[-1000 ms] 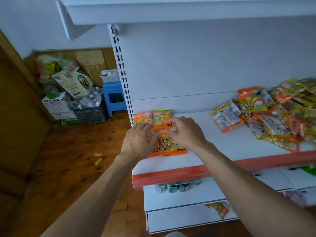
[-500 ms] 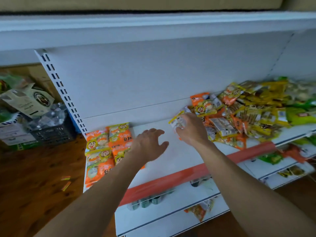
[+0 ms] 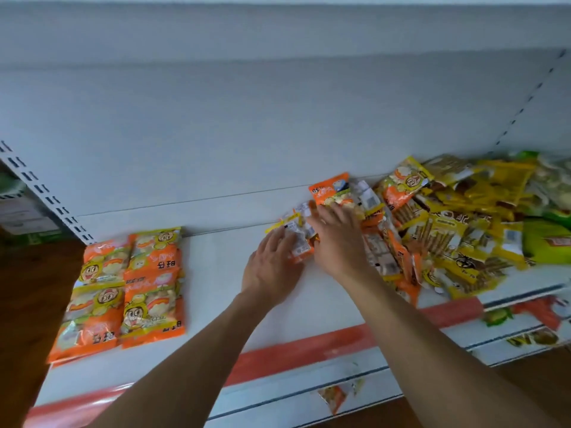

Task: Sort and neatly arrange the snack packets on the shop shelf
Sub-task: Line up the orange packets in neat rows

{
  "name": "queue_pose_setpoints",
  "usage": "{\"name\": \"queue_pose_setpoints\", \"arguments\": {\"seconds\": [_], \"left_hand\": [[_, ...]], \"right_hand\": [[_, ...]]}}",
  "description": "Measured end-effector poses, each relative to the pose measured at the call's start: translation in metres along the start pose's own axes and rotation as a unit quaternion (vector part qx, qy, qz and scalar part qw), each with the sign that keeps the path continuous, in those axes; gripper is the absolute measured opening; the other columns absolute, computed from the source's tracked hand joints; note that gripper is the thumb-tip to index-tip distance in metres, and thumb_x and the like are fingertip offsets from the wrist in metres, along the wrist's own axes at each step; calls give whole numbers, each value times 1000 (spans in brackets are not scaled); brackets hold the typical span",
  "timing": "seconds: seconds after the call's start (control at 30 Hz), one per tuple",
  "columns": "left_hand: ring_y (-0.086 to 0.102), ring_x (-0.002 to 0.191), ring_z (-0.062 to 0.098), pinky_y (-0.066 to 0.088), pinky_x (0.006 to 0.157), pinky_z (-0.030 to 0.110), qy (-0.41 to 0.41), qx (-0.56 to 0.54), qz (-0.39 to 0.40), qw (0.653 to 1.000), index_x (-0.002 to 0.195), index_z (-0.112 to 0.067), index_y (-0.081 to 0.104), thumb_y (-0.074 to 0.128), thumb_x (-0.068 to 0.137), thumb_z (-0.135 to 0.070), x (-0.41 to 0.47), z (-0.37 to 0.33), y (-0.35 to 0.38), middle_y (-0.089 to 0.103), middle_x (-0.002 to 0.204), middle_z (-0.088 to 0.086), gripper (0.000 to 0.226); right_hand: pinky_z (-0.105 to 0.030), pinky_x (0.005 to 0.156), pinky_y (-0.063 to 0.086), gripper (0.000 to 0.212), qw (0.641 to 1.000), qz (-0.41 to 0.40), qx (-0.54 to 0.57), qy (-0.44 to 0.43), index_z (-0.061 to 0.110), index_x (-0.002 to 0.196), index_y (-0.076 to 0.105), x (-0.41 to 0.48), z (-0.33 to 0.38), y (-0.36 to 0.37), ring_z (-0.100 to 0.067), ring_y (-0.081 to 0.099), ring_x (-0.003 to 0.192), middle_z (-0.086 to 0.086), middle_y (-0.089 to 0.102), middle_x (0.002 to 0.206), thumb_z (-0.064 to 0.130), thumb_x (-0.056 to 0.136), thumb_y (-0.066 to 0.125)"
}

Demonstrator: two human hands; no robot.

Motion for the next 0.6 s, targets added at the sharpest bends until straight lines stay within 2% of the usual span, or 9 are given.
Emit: {"name": "queue_pose_setpoints", "arguments": {"seconds": [0.1, 0.17, 0.27, 0.33, 0.4, 0.47, 0.6], "left_hand": [[40, 136, 23, 41, 104, 36, 21, -16, -41, 999, 137, -22, 53, 59, 87, -17, 0, -3, -5, 43, 149, -2, 51], [49, 129, 23, 38, 100, 29, 13, -30, -78, 996, 129, -20, 61, 60, 84, -10, -3, -1, -16, 54, 140, -1, 46], [58, 111, 24, 44, 89, 30, -36, -38, -129, 990, 116, -22, 67, 58, 88, -15, -7, 8, -47, 65, 118, -1, 31], [60, 103, 26, 44, 79, 32, -83, -30, -142, 986, 110, -24, 67, 53, 95, -30, -6, 22, -71, 66, 108, 0, 22], [62, 97, 32, 40, 71, 32, -144, 2, -119, 982, 106, -27, 63, 43, 98, -45, -4, 44, -92, 67, 101, 4, 28], [61, 90, 33, 37, 67, 32, -198, 28, -68, 977, 103, -30, 60, 41, 96, -50, -3, 65, -107, 66, 93, 4, 28], [59, 87, 26, 43, 69, 31, -236, 35, 50, 970, 106, -35, 59, 46, 91, -47, 6, 93, -118, 68, 101, 3, 24]], "right_hand": [[-40, 106, 22, 41, 998, -47, -25, -21, 32, 123, 64, 7, -3, -4, -25, 39, 126, 5, 52, 137, 20, 84, 61], [-41, 100, 25, 34, 997, -63, -7, -33, 31, 114, 70, 10, -6, -5, -26, 44, 120, 5, 57, 132, 21, 82, 63], [-40, 95, 30, 23, 996, -74, 25, -45, 28, 100, 75, 11, -8, -7, -28, 49, 116, 4, 62, 126, 20, 80, 68], [-41, 93, 31, 19, 996, -71, 27, -52, 27, 96, 75, 13, -7, -7, -29, 50, 114, 3, 64, 122, 20, 80, 69], [-41, 93, 31, 19, 996, -71, 36, -51, 26, 98, 75, 16, -2, -7, -29, 50, 114, 4, 65, 121, 21, 81, 68], [-41, 92, 33, 18, 993, -83, 57, -59, 25, 97, 74, 19, 7, -13, -28, 52, 111, 5, 67, 116, 21, 82, 65], [-41, 74, 48, 12, 969, -124, 201, -73, 12, 92, 70, 24, 35, -38, -33, 64, 84, -9, 71, 85, 16, 83, 63]]}}
Point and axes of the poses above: each hand's wrist, its own x-axis towards the middle knuckle, its own y-axis out of the palm, z = x × y, the point moved 5 cm from there along x, towards the middle knuckle
